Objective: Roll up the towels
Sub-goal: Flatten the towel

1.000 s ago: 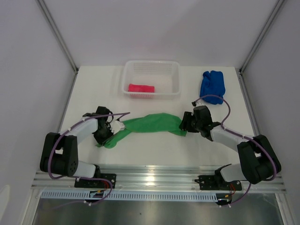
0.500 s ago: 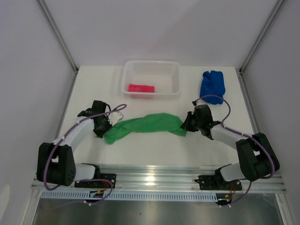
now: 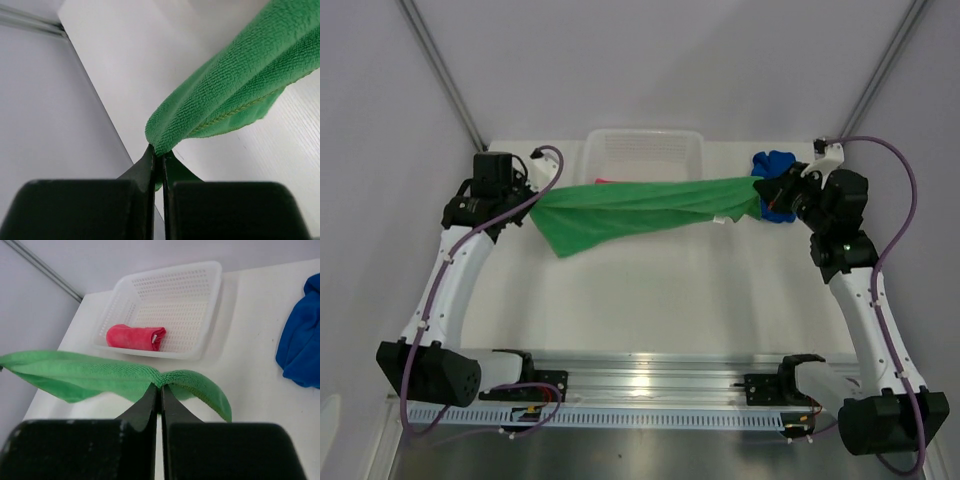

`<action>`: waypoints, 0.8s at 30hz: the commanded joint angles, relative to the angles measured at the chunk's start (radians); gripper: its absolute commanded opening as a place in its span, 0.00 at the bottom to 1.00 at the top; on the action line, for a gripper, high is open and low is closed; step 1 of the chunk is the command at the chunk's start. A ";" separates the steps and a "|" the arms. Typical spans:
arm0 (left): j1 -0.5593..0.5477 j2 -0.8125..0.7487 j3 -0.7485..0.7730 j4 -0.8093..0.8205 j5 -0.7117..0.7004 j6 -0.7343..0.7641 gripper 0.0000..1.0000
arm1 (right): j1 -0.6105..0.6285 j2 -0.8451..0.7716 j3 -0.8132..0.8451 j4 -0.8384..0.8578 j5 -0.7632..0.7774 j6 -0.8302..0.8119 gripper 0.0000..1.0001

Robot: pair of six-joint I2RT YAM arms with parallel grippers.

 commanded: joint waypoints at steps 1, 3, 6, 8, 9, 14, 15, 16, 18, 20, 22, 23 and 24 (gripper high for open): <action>0.008 -0.020 0.080 0.002 0.020 0.050 0.01 | -0.046 0.013 0.056 -0.070 -0.097 -0.052 0.00; 0.008 -0.012 0.098 0.043 0.015 0.081 0.01 | -0.076 0.018 0.064 -0.063 -0.116 -0.055 0.00; 0.008 0.002 0.104 0.087 0.000 0.106 0.01 | -0.088 0.039 0.061 -0.066 -0.130 -0.055 0.00; 0.006 0.000 0.069 0.086 0.046 0.127 0.01 | -0.088 0.050 0.021 -0.067 -0.137 -0.047 0.00; 0.005 -0.016 0.046 0.106 0.096 0.130 0.01 | -0.088 0.053 0.001 -0.067 -0.143 -0.040 0.00; -0.008 -0.076 -0.210 0.134 0.195 0.196 0.01 | -0.088 0.048 -0.175 -0.124 -0.116 -0.007 0.00; -0.015 -0.079 -0.303 0.134 0.198 0.198 0.01 | -0.088 0.045 -0.200 -0.133 -0.110 -0.003 0.00; -0.017 -0.081 -0.335 0.138 0.204 0.198 0.01 | -0.086 0.042 -0.226 -0.138 -0.101 0.012 0.00; -0.028 -0.073 -0.442 0.155 0.206 0.193 0.01 | -0.062 0.047 -0.313 -0.107 -0.093 0.032 0.03; -0.040 -0.054 -0.502 0.202 0.201 0.170 0.01 | -0.033 0.071 -0.364 -0.026 -0.061 0.068 0.12; -0.047 -0.032 -0.527 0.216 0.216 0.138 0.02 | -0.004 0.155 -0.398 0.037 -0.053 0.089 0.13; -0.052 -0.009 -0.528 0.224 0.216 0.124 0.02 | -0.002 0.192 -0.392 0.086 -0.051 0.094 0.14; -0.052 0.000 -0.522 0.224 0.216 0.112 0.02 | 0.000 0.277 -0.357 0.103 -0.045 0.092 0.14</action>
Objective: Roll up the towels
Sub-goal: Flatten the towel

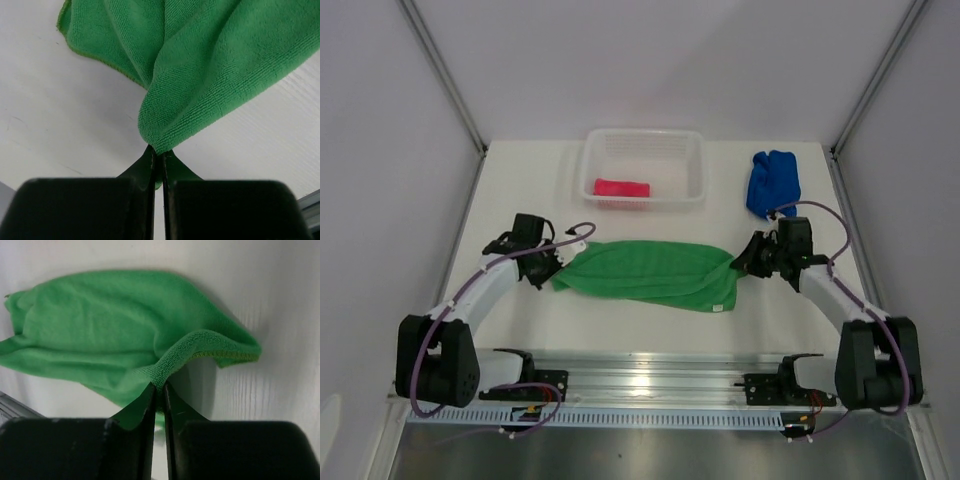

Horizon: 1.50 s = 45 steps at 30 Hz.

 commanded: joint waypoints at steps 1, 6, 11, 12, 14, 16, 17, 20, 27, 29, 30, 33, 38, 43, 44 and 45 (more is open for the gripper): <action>-0.011 0.025 0.024 0.079 0.041 -0.055 0.02 | 0.011 0.156 0.062 0.166 0.044 0.036 0.13; -0.011 0.050 0.046 0.054 0.061 -0.064 0.04 | -0.002 0.364 0.294 0.088 0.093 -0.014 0.47; -0.011 0.033 0.035 0.048 0.064 -0.089 0.04 | -0.015 0.327 0.301 -0.056 0.188 -0.065 0.56; -0.011 0.021 0.029 0.050 0.064 -0.096 0.05 | -0.014 0.298 0.291 -0.075 0.236 -0.056 0.56; -0.011 0.008 0.011 0.051 0.064 -0.099 0.06 | 0.001 0.206 0.239 -0.133 0.283 -0.038 0.56; -0.011 -0.004 0.006 0.050 0.061 -0.106 0.07 | 0.026 0.122 0.166 -0.168 0.321 0.001 0.54; -0.011 -0.007 0.005 0.044 0.061 -0.107 0.07 | 0.061 0.099 0.142 -0.174 0.326 0.015 0.53; -0.011 -0.013 0.003 0.031 0.053 -0.109 0.08 | 0.115 0.031 0.050 -0.185 0.346 0.073 0.50; -0.011 -0.021 0.008 0.027 0.045 -0.103 0.08 | 0.152 0.106 -0.052 -0.035 0.321 0.145 0.48; -0.012 -0.026 0.002 0.024 0.045 -0.101 0.09 | 0.169 0.144 -0.053 -0.012 0.324 0.145 0.47; -0.011 -0.030 -0.002 0.024 0.042 -0.099 0.09 | 0.178 0.161 -0.052 -0.004 0.324 0.147 0.46; -0.011 -0.039 -0.017 0.022 0.033 -0.098 0.11 | 0.210 0.206 -0.064 0.020 0.324 0.160 0.44; -0.011 -0.045 -0.034 0.017 0.033 -0.106 0.12 | 0.221 0.188 -0.095 0.053 0.283 0.190 0.06; -0.011 -0.052 -0.017 -0.001 0.044 -0.115 0.11 | 0.193 0.007 -0.079 -0.047 0.272 0.184 0.00; -0.011 -0.052 -0.002 -0.003 0.036 -0.125 0.09 | 0.164 -0.080 -0.056 -0.078 0.269 0.176 0.00; -0.009 -0.053 0.021 -0.006 0.029 -0.132 0.08 | 0.146 -0.125 -0.043 -0.137 0.263 0.167 0.00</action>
